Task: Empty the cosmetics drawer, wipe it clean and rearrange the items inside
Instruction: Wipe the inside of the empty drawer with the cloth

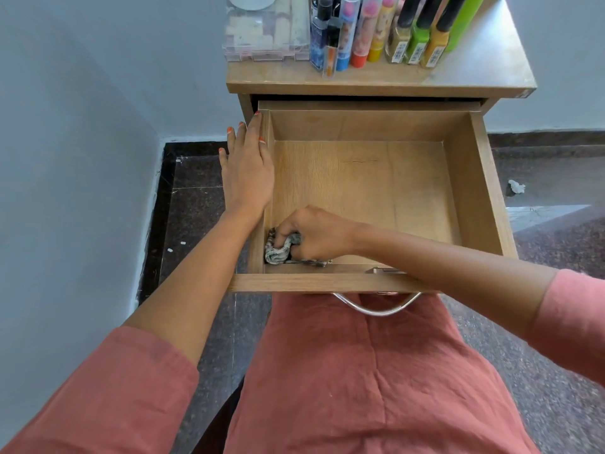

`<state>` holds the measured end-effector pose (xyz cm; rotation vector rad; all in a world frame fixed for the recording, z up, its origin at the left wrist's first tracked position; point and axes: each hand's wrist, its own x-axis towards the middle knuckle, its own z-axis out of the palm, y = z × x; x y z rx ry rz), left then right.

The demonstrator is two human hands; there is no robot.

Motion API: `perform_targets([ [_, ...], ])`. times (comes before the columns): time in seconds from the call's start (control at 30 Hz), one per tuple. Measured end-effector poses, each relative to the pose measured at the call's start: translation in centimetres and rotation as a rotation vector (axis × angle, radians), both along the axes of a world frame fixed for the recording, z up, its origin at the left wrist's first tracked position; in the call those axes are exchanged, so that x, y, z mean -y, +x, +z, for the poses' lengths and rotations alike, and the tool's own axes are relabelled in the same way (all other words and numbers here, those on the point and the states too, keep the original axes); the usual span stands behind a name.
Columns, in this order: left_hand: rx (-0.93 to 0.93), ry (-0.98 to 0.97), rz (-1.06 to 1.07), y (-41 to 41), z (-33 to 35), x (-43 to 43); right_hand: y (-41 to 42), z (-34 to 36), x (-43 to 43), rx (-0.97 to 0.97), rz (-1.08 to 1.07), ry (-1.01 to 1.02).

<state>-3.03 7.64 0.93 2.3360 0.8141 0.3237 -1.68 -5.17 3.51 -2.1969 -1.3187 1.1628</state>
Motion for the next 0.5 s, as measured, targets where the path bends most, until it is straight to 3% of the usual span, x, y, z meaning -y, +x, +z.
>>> perform_targets([
  [0.17, -0.01, 0.039, -0.006, 0.0, -0.1, -0.2, 0.5, 0.3, 1.2, -0.208, -0.128, -0.003],
  [0.5, -0.087, 0.194, -0.035, 0.2, -0.1, -0.2, -0.2, -0.1, 1.7, -0.21, -0.102, -0.057],
])
